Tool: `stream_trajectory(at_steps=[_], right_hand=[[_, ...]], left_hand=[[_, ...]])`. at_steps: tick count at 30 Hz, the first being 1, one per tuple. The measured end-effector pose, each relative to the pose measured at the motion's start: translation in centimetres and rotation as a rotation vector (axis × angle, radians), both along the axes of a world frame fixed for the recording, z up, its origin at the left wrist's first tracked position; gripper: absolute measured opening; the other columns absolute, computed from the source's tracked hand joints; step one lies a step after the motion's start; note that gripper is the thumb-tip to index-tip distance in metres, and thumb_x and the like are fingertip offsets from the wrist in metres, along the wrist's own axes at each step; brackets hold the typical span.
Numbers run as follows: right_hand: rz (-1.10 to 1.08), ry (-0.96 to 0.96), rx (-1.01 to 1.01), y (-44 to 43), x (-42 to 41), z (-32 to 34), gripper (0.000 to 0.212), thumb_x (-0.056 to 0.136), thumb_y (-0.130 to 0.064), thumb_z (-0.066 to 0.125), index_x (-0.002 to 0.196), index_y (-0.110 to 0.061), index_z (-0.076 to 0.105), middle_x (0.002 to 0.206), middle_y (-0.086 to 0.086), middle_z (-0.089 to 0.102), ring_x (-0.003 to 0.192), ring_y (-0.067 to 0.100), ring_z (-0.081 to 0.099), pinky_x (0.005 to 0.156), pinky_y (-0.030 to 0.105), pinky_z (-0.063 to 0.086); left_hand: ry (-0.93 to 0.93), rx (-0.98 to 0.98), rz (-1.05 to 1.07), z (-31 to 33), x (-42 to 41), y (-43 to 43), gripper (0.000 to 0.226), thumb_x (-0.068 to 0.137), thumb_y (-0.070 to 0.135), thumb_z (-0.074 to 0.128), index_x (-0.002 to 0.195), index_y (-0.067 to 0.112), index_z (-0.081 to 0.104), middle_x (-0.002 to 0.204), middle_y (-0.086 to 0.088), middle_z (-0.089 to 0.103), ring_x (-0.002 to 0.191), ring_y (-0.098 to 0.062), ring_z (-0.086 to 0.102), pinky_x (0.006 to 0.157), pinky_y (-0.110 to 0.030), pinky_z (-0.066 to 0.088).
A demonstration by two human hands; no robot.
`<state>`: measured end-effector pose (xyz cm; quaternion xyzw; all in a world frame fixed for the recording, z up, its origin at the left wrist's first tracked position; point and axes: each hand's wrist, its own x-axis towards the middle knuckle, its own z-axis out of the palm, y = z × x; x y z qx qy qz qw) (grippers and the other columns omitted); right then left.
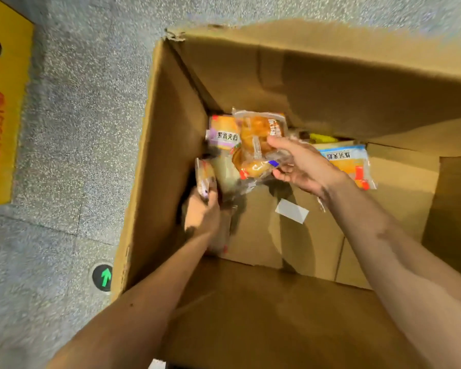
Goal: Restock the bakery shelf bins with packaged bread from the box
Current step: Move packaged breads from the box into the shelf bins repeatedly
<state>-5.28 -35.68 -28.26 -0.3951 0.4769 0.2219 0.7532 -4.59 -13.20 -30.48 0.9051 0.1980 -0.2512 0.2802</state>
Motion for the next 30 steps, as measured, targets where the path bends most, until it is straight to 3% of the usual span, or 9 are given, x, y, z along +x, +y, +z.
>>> stream_trajectory(at_steps=[3,7,8,12,14,19,24,26,30], right_hand=[[-0.095,0.049,0.107,-2.2,-5.1,-0.3,0.034,0.071,-0.037,0.080,0.099,-0.023,0.067,0.087,0.000,0.071,0.073,0.013,0.054,0.062,0.024,0.045],[-0.216,0.085,0.167,-3.9,-11.7,-1.6,0.089,0.033,-0.039,0.100,0.112,-0.020,0.064,0.102,0.006,0.074,0.090,0.024,0.070,0.071,0.041,0.059],[-0.229,0.076,0.181,-4.1,-13.1,-1.9,0.093,0.037,-0.036,0.100,0.119,-0.018,0.061,0.106,0.008,0.075,0.093,0.026,0.073,0.076,0.049,0.060],[-0.311,0.096,0.187,-4.4,-16.3,-2.3,0.050,0.075,-0.021,0.072,0.122,-0.014,0.058,0.117,0.015,0.068,0.099,0.031,0.071,0.085,0.052,0.058],[-0.340,0.113,0.168,-4.7,-17.2,-2.7,0.051,0.075,-0.021,0.070,0.123,-0.013,0.056,0.122,0.017,0.065,0.109,0.033,0.066,0.084,0.050,0.058],[-0.314,0.147,0.116,-5.4,-18.4,-3.6,0.049,0.072,-0.021,0.072,0.118,-0.013,0.057,0.122,0.016,0.065,0.109,0.031,0.066,0.085,0.050,0.059],[-0.258,0.193,0.061,-5.4,-19.4,-4.1,0.043,0.068,-0.024,0.075,0.107,-0.018,0.056,0.122,0.013,0.065,0.108,0.029,0.065,0.090,0.050,0.054],[-0.222,0.195,0.033,-5.1,-19.3,-4.2,0.049,0.070,-0.025,0.076,0.115,-0.017,0.056,0.121,0.011,0.067,0.108,0.026,0.065,0.089,0.046,0.053],[-0.191,0.210,-0.020,-4.1,-18.3,-4.7,0.038,0.081,-0.020,0.077,0.115,-0.020,0.059,0.112,0.006,0.071,0.096,0.019,0.066,0.080,0.037,0.049]], left_hand=[[0.016,-0.047,-0.061,1.4,0.3,-0.4,0.028,0.096,0.026,0.059,0.114,0.007,0.067,0.107,-0.009,0.069,0.098,-0.022,0.063,0.080,-0.024,0.043],[0.138,-0.326,0.030,2.4,1.2,-1.0,0.020,0.085,0.026,0.065,0.093,0.009,0.072,0.085,-0.002,0.074,0.084,-0.020,0.068,0.078,-0.035,0.057],[0.186,-0.389,0.045,2.3,1.6,-1.3,0.018,0.082,0.022,0.065,0.086,0.007,0.072,0.078,-0.002,0.074,0.078,-0.020,0.070,0.072,-0.034,0.058],[0.277,-0.513,0.031,2.4,2.9,-2.6,0.031,0.074,0.017,0.064,0.088,-0.010,0.069,0.080,-0.008,0.073,0.070,-0.020,0.069,0.060,-0.029,0.058],[0.315,-0.534,-0.030,2.6,3.2,-3.1,0.036,0.063,0.021,0.061,0.088,-0.003,0.071,0.082,-0.007,0.072,0.070,-0.019,0.068,0.060,-0.028,0.055],[0.353,-0.575,-0.100,3.6,3.5,-4.2,0.009,0.059,0.019,0.064,0.060,0.013,0.069,0.054,0.004,0.063,0.050,-0.009,0.062,0.047,-0.020,0.048],[0.218,-0.585,0.029,2.3,6.0,-4.6,0.043,0.063,0.026,0.068,0.095,-0.002,0.068,0.092,-0.012,0.067,0.079,-0.019,0.062,0.068,-0.031,0.048],[0.211,-0.551,0.134,1.1,6.5,-5.0,0.023,0.081,0.024,0.066,0.097,0.008,0.068,0.089,-0.007,0.065,0.076,-0.018,0.060,0.067,-0.032,0.047],[0.412,-0.599,0.330,-0.9,6.5,-6.5,0.038,0.092,0.046,0.062,0.116,0.017,0.063,0.097,-0.003,0.066,0.086,-0.016,0.061,0.075,-0.028,0.049]])
